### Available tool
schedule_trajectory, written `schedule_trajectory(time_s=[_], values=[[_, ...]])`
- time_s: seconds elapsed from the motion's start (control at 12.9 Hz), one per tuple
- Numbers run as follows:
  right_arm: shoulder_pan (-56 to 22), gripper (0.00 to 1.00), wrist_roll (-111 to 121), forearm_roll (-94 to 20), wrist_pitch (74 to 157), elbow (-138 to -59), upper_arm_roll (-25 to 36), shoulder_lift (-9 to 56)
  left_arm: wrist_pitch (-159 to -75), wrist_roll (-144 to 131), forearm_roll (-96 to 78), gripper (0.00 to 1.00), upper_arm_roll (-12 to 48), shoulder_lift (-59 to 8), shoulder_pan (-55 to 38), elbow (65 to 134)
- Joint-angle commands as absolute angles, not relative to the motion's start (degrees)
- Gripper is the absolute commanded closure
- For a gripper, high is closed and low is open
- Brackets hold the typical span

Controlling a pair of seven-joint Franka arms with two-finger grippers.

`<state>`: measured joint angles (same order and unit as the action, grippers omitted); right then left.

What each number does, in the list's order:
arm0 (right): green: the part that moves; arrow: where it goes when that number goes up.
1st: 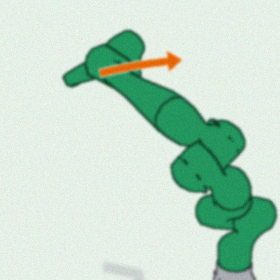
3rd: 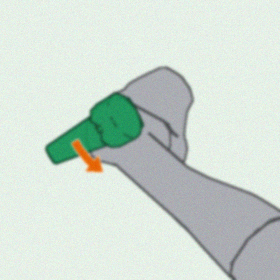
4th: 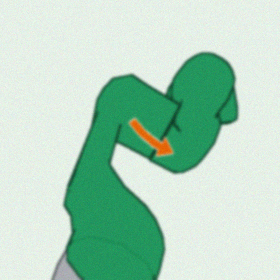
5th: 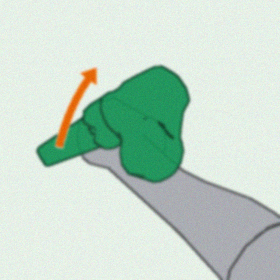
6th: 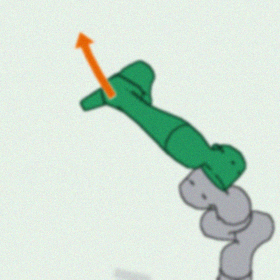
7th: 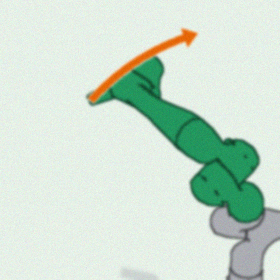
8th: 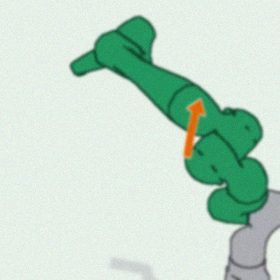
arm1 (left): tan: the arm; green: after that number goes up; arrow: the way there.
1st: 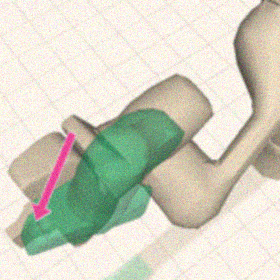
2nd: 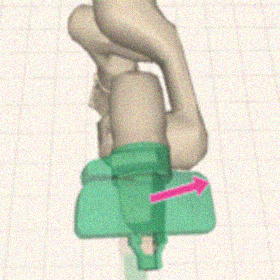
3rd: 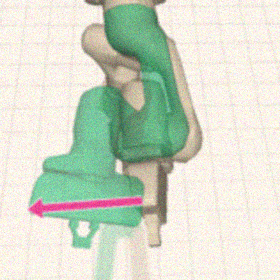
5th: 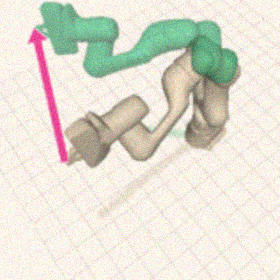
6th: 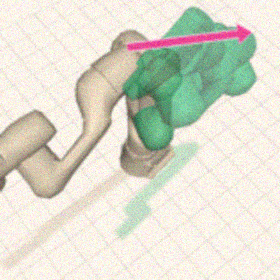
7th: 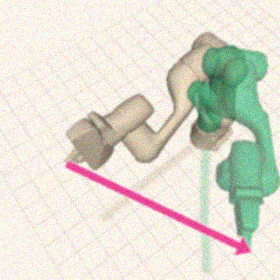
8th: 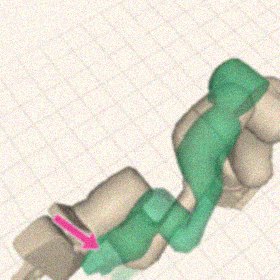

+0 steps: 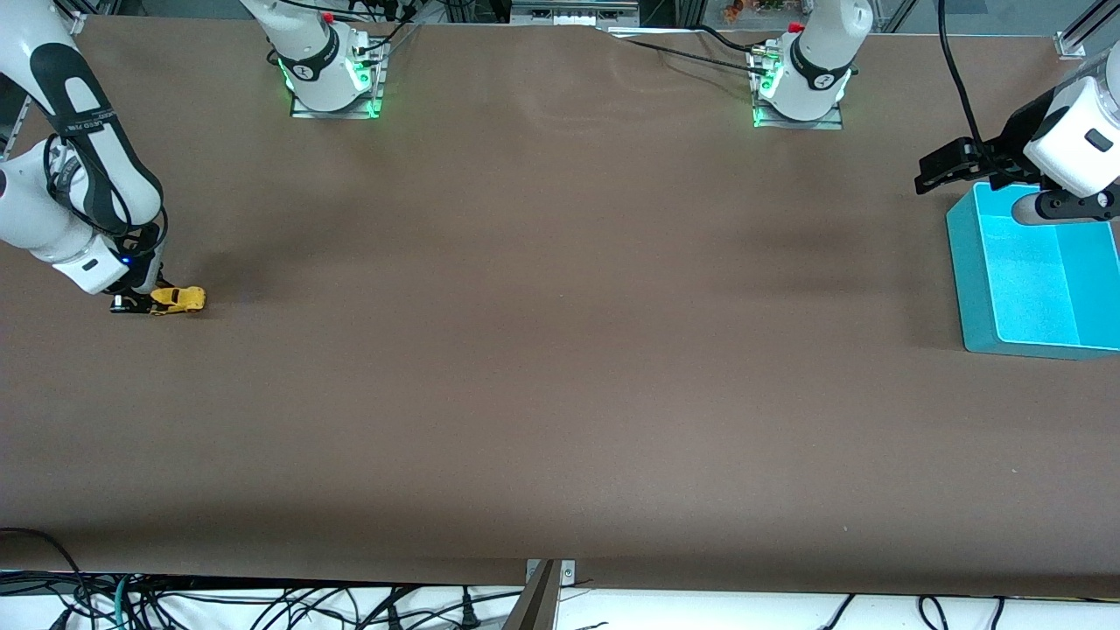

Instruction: Wind and store yellow beetle car

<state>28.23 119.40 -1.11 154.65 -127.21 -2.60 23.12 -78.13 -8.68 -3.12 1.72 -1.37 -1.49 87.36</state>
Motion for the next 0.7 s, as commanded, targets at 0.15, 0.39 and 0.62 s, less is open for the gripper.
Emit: schedule_trajectory(time_s=[0.15,0.39,0.62], values=[[30.32,0.68,120.42,-2.11,154.25,-127.18,-2.19,27.69,-76.82,-8.44,-1.93,0.00,2.02,-2.20,-1.23,85.52],[30.06,0.00,113.94,-2.11,145.94,-122.28,-4.39,26.63,-76.82,-8.44,-1.93,0.00,2.02,-2.20,-1.23,85.52],[28.40,0.00,108.82,-1.24,135.56,-115.77,-6.94,24.18,-76.82,-8.44,-1.93,0.00,2.02,-2.20,-1.23,85.52]])
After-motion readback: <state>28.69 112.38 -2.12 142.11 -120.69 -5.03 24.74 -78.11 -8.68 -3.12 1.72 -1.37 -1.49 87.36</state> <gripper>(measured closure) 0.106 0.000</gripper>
